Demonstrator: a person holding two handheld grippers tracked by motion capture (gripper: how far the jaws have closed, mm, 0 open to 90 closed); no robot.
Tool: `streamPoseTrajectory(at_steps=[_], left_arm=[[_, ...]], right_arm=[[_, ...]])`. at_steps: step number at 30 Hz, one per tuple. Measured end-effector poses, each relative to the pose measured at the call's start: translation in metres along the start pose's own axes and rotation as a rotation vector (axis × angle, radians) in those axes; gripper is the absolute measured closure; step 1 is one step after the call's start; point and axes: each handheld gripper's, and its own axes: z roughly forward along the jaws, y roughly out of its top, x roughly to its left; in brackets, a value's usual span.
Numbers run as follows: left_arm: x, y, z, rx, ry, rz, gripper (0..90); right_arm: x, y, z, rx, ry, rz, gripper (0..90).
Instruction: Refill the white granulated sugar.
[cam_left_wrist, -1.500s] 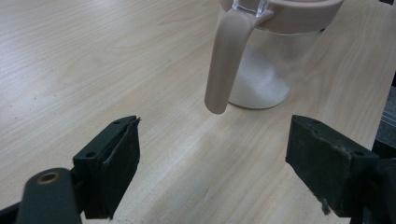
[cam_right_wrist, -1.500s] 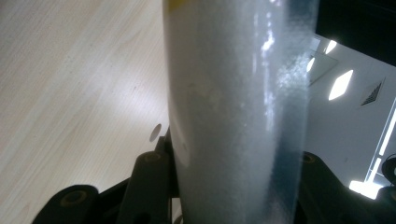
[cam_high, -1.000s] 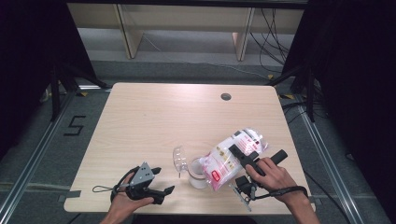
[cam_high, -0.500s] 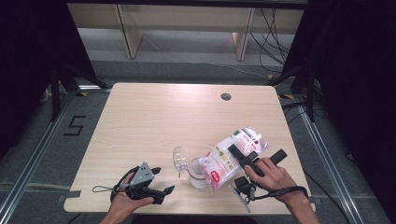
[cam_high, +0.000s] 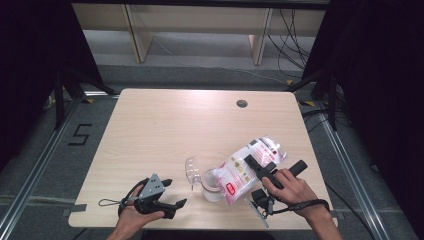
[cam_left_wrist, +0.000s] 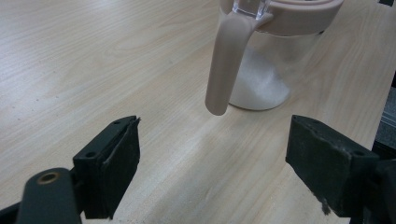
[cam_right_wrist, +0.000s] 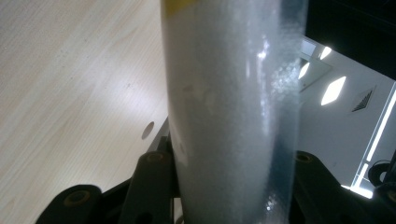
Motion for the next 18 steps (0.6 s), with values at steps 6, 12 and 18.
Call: streamPoseTrajectory(at_steps=[6,12,18], left_arm=[[0.0001,0.0001,-0.0002,0.002,0.0,0.002,17.2],[0.0,0.0001,0.0,-0.001,0.001,-0.001,17.2],[0.0001,0.0002,-0.0003,0.001,0.001,0.006,17.2]], right_arm=[[-0.0001,0.0001,-0.0002,-0.002,-0.005,0.002,67.0],[-0.0002,-0.0005,-0.0004,-0.002,0.001,0.0,67.5],[-0.0007,-0.0008,-0.0001,-0.005,0.006,-0.003,68.4]])
